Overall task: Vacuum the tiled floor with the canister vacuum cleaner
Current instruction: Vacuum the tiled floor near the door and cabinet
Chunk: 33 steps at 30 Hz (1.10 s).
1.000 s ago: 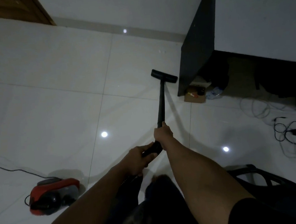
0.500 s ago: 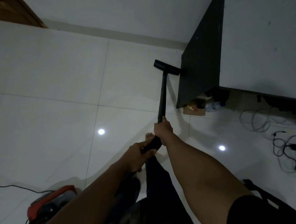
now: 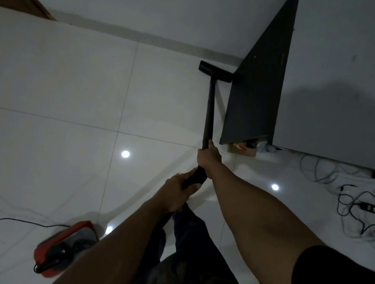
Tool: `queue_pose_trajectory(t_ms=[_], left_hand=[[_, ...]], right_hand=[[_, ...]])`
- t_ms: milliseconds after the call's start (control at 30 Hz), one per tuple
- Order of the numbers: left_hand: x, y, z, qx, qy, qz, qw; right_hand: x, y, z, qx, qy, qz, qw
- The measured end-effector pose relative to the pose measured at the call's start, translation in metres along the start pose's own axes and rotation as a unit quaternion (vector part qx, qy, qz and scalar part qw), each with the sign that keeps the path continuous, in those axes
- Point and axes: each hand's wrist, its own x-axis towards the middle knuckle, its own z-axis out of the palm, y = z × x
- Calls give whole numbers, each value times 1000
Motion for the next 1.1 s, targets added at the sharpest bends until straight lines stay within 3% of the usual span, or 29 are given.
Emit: queue_pose_trajectory(t_ms=[500,800,1100], left_hand=[[31,30,-3,-23,19,-25,999],[5,28,-22,-19,64,4,998],[-62,-4,-35,-58,178,40,981]], right_hand=[[27,-37,-25,-57,-4,0,998],[-2,-50,-8,16,26,-30,999],[-69,-68,37,-24,30,-75,996]])
